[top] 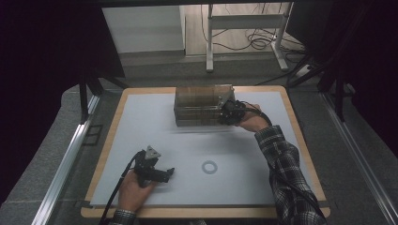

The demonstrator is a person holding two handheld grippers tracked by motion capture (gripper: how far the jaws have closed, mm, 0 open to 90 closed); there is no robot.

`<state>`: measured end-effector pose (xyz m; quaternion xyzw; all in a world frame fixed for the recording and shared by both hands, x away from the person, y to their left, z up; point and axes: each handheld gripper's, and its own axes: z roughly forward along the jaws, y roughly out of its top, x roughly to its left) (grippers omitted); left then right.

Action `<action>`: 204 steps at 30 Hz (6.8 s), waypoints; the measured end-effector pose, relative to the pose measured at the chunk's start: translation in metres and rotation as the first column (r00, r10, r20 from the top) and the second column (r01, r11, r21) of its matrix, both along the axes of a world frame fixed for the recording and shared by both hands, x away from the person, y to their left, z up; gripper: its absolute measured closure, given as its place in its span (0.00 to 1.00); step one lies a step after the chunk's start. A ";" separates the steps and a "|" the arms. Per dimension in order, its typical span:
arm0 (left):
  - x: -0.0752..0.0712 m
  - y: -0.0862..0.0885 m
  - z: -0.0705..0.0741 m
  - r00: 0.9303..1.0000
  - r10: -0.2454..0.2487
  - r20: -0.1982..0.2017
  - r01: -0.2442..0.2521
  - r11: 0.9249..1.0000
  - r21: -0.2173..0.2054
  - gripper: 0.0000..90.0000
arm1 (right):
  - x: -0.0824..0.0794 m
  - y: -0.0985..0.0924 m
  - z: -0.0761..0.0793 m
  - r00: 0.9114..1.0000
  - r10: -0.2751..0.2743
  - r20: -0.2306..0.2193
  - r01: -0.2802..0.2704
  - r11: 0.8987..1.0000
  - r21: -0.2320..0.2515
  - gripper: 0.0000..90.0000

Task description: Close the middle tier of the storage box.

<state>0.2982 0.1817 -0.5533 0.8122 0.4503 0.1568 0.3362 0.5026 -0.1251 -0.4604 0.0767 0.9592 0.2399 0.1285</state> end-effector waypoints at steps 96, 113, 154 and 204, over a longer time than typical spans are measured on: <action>0.000 0.000 0.000 1.000 0.001 -0.001 -0.001 1.000 0.000 0.00 | -0.033 -0.004 0.002 0.952 0.306 -0.030 -0.307 0.947 -0.091 0.95; 0.000 0.000 0.000 1.000 0.001 -0.001 -0.001 1.000 0.000 0.00 | -0.036 -0.005 -0.001 0.951 0.308 -0.028 -0.309 0.946 -0.094 0.95; 0.000 0.000 0.000 1.000 0.000 -0.002 0.000 1.000 0.000 0.00 | -0.052 -0.014 0.010 0.979 0.202 0.023 -0.201 0.978 -0.052 0.58; 0.000 0.000 0.000 1.000 0.001 -0.001 -0.001 1.000 0.000 0.00 | -0.094 -0.028 -0.001 0.996 -0.020 -0.090 0.028 0.995 0.091 0.45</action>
